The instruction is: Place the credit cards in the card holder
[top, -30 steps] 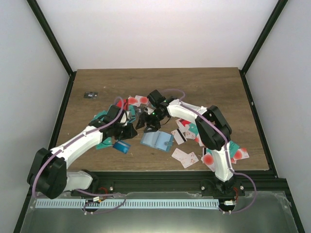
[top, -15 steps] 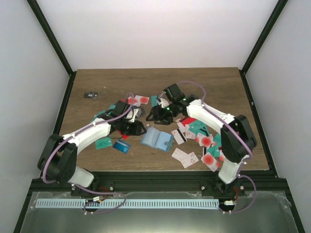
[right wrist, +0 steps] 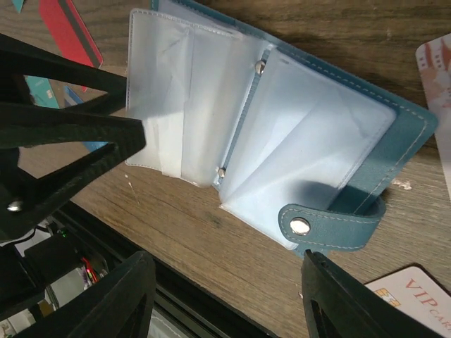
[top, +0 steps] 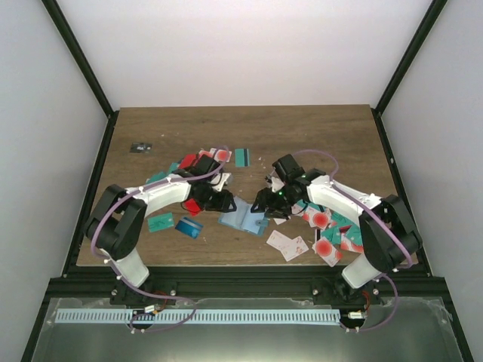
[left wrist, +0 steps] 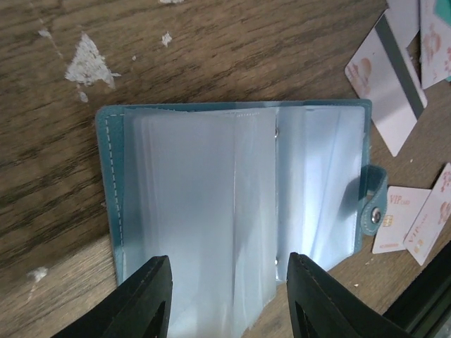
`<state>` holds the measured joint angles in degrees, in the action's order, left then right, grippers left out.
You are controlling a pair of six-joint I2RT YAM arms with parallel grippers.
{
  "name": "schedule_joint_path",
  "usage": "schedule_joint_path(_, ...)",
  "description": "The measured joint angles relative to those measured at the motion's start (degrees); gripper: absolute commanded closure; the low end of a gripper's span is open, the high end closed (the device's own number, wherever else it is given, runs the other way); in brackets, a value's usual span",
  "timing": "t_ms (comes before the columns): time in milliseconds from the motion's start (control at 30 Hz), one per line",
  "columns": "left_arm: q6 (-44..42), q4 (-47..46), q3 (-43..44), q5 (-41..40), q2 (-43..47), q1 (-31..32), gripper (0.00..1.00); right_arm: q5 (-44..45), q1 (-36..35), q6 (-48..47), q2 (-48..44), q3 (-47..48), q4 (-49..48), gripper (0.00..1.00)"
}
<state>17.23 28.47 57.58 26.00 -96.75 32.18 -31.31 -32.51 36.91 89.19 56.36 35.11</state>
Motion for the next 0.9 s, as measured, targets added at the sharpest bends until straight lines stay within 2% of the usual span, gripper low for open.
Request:
schedule_joint_path(733,-0.3,1.2,7.3,5.0,-5.0,3.8,0.76,1.0,1.8,-2.0,-0.2,-0.1,0.0,0.41)
schedule_joint_path(900,-0.3,2.6,7.4,4.3,-7.1,3.8,0.77,1.0,2.0,-2.4,0.1,-0.1,0.0,0.41)
